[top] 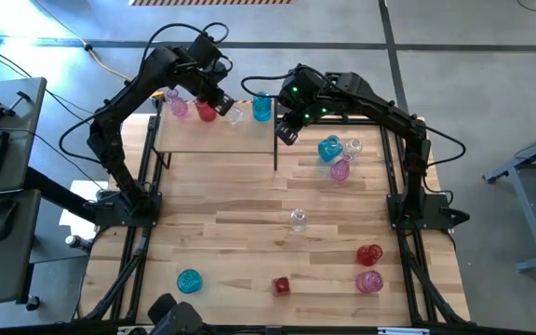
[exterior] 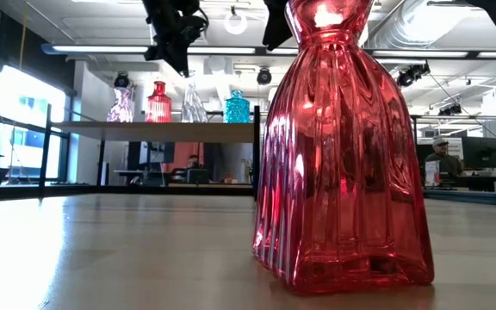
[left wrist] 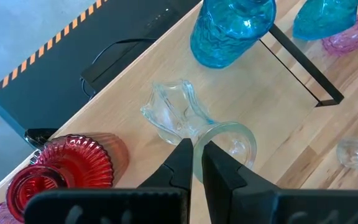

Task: Sort vases onto shelf
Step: Put the bottom left transparent vase on the shelf, then put the bottom transparent vase on the shelf aligned with the other transparent vase

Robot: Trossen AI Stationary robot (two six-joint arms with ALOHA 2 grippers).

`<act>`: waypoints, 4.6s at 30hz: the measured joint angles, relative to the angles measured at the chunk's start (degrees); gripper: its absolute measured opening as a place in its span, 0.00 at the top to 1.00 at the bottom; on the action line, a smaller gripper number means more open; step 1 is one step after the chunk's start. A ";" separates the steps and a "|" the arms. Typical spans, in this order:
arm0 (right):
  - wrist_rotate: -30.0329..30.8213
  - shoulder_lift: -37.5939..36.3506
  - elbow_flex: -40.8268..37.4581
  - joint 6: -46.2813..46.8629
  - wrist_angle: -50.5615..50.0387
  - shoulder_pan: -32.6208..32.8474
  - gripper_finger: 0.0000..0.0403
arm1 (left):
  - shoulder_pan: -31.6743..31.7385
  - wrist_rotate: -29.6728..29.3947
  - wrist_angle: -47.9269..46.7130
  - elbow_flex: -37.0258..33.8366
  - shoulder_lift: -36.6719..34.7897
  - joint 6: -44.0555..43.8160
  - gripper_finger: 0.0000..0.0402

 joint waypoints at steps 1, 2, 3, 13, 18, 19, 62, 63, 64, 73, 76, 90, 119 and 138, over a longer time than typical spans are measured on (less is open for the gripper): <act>0.00 0.00 0.00 0.00 0.00 -0.02 0.81 | 0.00 0.00 0.00 0.00 0.19 -0.02 0.97; 0.01 0.00 0.00 0.00 0.02 -0.01 0.81 | 0.00 0.00 -0.05 0.00 0.45 -0.07 0.97; 0.00 0.00 0.02 0.00 0.00 -0.02 0.81 | 0.00 0.00 -0.17 -0.02 0.79 -0.07 0.97; 0.01 0.00 0.02 0.00 0.00 -0.02 0.81 | 0.07 0.44 0.43 0.02 1.23 -0.46 0.97; 0.00 0.00 0.01 -0.01 0.00 -0.01 0.81 | 0.09 0.44 0.40 0.02 1.23 -0.50 0.97; 0.00 0.00 0.02 0.00 0.00 -0.02 0.81 | 0.09 0.44 0.40 0.02 1.23 -0.51 0.97; 0.02 0.00 0.01 -0.01 0.00 0.00 0.81 | 0.42 -1.88 7.09 0.07 3.66 -0.46 0.92; 0.01 0.00 0.01 -0.01 0.00 -0.01 0.81 | 0.57 -1.90 7.10 0.07 3.66 -0.44 0.92; 0.02 0.00 0.00 -0.02 0.00 0.00 0.81 | 0.73 -1.91 7.13 0.07 3.66 -0.45 0.92; 0.01 0.00 0.00 -0.01 0.00 0.00 0.81 | 1.92 -2.53 7.25 0.02 3.66 -0.23 0.92; 0.00 0.00 0.02 0.00 0.00 0.00 0.81 | 1.92 -2.75 7.84 -0.04 3.66 0.13 0.92; 0.01 0.00 0.02 0.00 0.00 -0.01 0.81 | 1.92 -2.51 9.05 -0.11 3.77 0.13 0.91; 0.00 0.00 0.02 0.00 0.00 0.00 0.81 | 1.86 1.94 4.08 -0.13 -3.41 4.95 0.74; 0.00 0.00 0.01 0.00 0.00 0.00 0.81 | 0.98 4.01 -8.12 -0.09 -14.18 8.50 0.74</act>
